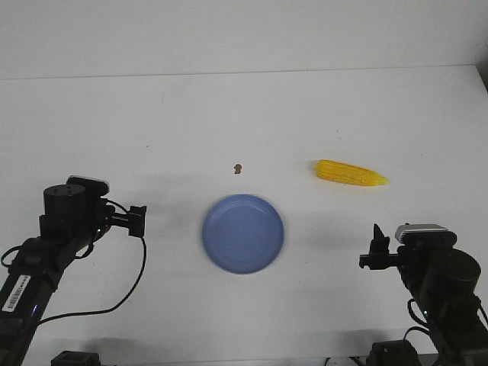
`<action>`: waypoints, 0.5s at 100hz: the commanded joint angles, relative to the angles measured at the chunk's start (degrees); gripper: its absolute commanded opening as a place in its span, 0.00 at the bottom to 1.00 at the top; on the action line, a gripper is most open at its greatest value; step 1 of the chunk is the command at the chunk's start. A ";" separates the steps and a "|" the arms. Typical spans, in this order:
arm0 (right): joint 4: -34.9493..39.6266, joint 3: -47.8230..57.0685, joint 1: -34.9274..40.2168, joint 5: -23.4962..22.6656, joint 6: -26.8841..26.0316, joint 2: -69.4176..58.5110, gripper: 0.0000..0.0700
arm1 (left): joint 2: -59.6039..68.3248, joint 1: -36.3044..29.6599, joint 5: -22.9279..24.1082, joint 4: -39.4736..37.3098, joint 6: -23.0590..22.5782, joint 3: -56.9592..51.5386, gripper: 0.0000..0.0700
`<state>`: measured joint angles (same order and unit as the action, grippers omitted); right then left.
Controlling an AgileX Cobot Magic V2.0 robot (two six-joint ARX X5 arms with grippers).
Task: Place corn on plate with both arms
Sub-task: 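Reach the right gripper to the yellow corn cob and grasp it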
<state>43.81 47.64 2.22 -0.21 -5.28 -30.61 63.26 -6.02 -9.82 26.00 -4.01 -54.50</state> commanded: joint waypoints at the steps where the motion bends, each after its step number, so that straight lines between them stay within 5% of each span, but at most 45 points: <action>1: -1.27 1.01 0.07 -0.02 1.73 -0.61 0.62 | 0.39 -0.02 0.00 -0.15 -0.94 -0.46 0.97; 50: 4.07 13.42 3.54 -1.01 13.81 -28.24 0.62 | 0.39 -0.02 -0.02 -0.17 -0.66 -0.46 0.97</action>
<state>47.24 58.11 4.75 -1.39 4.40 -54.22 63.26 -6.02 -9.80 26.00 -3.99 -54.50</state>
